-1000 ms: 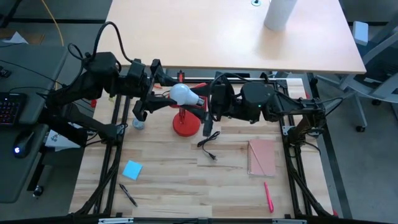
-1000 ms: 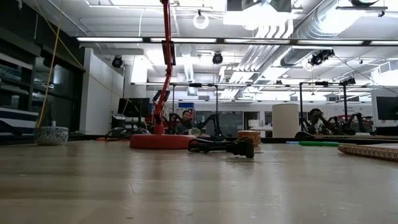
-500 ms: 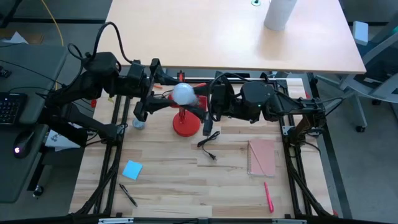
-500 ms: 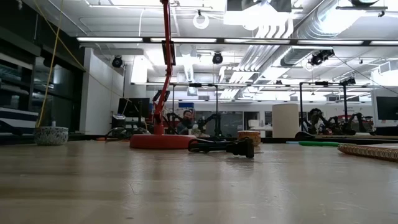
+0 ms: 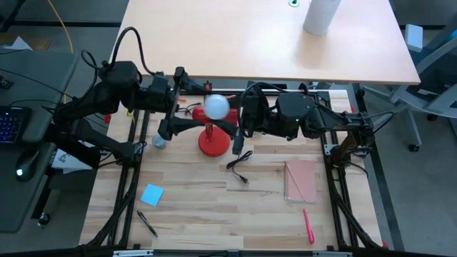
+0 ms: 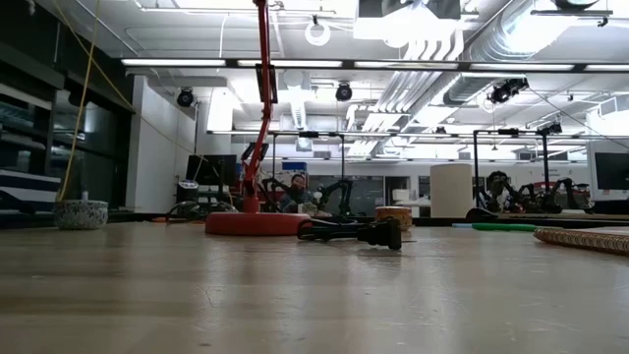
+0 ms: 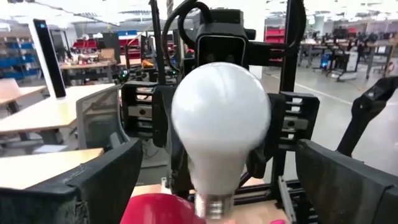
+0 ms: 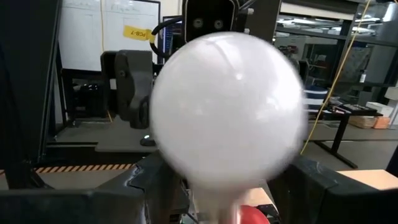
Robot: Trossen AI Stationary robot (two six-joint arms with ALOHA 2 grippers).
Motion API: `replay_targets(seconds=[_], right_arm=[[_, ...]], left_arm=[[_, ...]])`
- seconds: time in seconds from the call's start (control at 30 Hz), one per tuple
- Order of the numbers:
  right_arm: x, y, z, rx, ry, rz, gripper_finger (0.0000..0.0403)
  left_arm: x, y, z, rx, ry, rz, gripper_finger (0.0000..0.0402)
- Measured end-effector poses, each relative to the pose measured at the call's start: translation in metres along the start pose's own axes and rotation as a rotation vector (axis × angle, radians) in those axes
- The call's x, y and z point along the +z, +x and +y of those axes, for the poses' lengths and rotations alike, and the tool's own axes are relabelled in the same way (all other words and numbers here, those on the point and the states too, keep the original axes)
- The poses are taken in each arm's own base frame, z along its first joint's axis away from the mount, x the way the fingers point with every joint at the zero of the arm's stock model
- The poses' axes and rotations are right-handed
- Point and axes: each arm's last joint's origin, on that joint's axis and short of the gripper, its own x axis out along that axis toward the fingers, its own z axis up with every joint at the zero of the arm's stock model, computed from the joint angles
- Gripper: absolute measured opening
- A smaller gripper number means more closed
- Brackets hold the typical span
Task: Screw lightbulb
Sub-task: Insert the lightbulb into the lamp
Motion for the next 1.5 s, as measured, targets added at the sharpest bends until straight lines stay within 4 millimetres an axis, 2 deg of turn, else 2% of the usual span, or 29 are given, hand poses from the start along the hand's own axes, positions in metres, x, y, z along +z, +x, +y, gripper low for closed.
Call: replay_targets(seconds=[0.4,0.83,1.0,1.5], right_arm=[[0.000,0.001,-0.003,-0.002,0.022,0.000,0.0216],[0.001,0.002,-0.004,0.005,0.034,-0.020,0.0216],[0.001,0.002,-0.004,0.006,0.033,-0.017,0.0216],[0.000,0.002,-0.003,0.015,0.037,-0.007,0.0216]], left_arm=[[0.000,0.000,0.000,-0.006,0.066,0.001,0.0393],[-0.011,0.028,0.003,-0.001,0.052,0.006,0.0392],[-0.005,0.027,0.003,0.003,-0.001,-0.046,0.0392],[-0.001,0.027,0.004,0.007,0.005,-0.093,0.0392]])
